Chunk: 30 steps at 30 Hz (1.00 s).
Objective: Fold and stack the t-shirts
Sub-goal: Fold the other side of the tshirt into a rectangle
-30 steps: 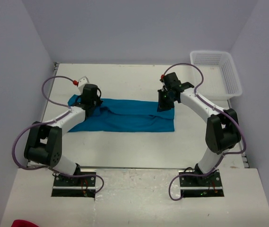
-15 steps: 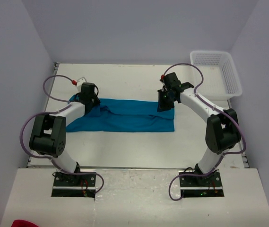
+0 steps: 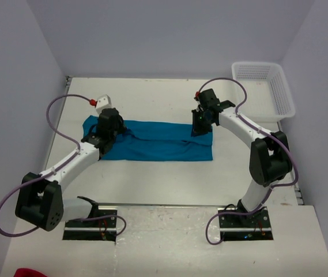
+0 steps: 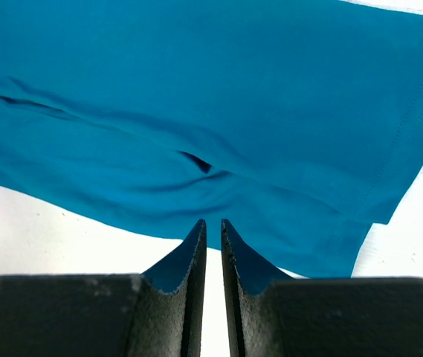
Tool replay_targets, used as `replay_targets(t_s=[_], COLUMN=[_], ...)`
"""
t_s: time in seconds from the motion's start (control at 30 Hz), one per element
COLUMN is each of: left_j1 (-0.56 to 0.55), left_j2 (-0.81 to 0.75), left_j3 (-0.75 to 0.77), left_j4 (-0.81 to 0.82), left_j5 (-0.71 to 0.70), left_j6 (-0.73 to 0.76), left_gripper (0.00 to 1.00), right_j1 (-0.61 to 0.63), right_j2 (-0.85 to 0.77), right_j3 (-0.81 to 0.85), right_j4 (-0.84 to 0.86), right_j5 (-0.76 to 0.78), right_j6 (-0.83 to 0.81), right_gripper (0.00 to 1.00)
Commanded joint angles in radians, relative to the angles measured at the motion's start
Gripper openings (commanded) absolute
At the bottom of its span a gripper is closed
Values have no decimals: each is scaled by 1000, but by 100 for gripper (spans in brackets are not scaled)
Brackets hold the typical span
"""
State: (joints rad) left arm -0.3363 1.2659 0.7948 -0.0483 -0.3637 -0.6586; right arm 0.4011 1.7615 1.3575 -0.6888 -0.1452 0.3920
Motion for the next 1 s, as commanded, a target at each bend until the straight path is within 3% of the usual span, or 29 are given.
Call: replay_targets(t_s=[0.0, 0.2, 0.5, 0.97], left_j1=[-72, -161, -198, -199], left_j2=[42, 205, 412, 582], left_j3=[30, 161, 302, 423], left_j4=[-56, -202, -390, -562], left_j5=[-90, -274, -466, -564], left_j6=[68, 56, -56, -183], left_gripper=[27, 37, 35, 33], right_j1=[4, 4, 4, 2], right_j2=[-19, -27, -28, -20], right_j3=[17, 8, -4, -3], right_j4=[26, 35, 48, 44], right_j5=[-4, -8, -19, -17], right_j6=[-2, -4, -7, -12], right_gripper=[14, 14, 14, 14])
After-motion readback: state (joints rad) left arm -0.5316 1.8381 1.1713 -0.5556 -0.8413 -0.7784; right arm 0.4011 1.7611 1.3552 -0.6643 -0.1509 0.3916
